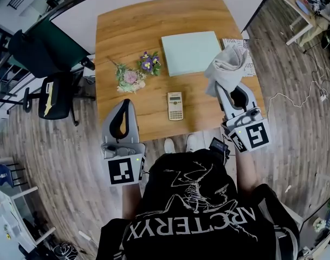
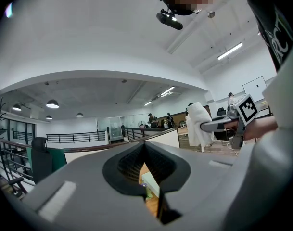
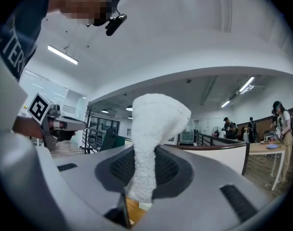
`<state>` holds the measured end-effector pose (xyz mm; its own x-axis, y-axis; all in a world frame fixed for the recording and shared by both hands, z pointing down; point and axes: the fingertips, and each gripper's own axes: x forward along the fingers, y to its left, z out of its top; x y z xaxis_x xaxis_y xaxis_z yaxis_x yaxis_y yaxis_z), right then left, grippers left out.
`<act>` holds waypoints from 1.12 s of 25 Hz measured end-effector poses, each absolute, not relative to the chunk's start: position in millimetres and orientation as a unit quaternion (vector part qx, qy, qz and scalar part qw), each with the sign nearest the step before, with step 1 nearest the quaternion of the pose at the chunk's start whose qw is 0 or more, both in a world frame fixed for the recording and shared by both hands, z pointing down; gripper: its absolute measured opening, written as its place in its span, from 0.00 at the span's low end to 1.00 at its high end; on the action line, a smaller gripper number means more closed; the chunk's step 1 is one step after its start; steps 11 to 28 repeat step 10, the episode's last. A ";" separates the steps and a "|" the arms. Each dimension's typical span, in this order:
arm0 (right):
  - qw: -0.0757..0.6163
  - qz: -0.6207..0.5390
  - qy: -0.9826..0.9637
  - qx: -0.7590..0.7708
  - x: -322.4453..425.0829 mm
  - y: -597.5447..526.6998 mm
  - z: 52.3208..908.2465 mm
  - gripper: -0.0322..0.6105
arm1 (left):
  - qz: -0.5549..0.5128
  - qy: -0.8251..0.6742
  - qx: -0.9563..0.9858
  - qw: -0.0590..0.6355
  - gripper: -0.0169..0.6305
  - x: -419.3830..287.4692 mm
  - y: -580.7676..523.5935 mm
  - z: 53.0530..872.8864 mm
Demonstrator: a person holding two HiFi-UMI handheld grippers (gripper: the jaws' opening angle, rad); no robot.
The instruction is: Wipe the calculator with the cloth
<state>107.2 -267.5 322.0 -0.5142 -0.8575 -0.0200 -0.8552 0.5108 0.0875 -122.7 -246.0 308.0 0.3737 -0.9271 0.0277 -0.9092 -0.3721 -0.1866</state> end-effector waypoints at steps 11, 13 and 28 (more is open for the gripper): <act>0.020 -0.043 -0.875 0.481 104.0 -262.7 324.7 0.19 | -0.061 0.549 -0.830 0.074 0.04 -116.3 -245.6 308.5; 0.020 -0.043 -0.875 0.481 104.0 -262.7 324.7 0.19 | -0.061 0.549 -0.830 0.074 0.04 -116.3 -245.6 308.5; 0.020 -0.043 -0.875 0.481 104.0 -262.7 324.7 0.19 | -0.061 0.549 -0.830 0.074 0.04 -116.3 -245.6 308.5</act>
